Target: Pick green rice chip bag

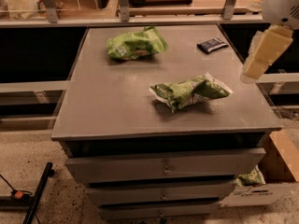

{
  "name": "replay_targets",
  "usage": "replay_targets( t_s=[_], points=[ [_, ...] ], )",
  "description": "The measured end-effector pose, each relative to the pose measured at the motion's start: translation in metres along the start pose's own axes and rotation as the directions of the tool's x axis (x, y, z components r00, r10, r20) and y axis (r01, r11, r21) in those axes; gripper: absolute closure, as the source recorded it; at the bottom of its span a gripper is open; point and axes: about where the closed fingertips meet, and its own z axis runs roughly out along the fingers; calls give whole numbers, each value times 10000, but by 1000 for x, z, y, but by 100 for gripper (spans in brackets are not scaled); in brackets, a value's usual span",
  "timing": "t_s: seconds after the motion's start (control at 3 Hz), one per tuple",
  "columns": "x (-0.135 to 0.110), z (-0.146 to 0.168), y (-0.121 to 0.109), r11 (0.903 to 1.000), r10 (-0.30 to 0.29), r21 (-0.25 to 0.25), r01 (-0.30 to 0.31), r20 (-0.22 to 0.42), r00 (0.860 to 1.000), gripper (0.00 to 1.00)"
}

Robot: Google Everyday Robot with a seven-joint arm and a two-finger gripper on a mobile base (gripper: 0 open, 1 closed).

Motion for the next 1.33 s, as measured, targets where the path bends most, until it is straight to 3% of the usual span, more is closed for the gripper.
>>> replay_targets(
  t_s=[0.33, 0.67, 1.0, 1.33],
  points=[
    [-16, 16, -38, 9985, -82, 535, 74, 149, 9999, 0],
    [-23, 43, -73, 9940, 394, 1008, -428, 354, 9986, 0],
    [-23, 43, -73, 9940, 394, 1008, -428, 354, 9986, 0],
    [-42, 65, -91, 9948, -81, 1014, 22, 577, 9983, 0]
  ],
)
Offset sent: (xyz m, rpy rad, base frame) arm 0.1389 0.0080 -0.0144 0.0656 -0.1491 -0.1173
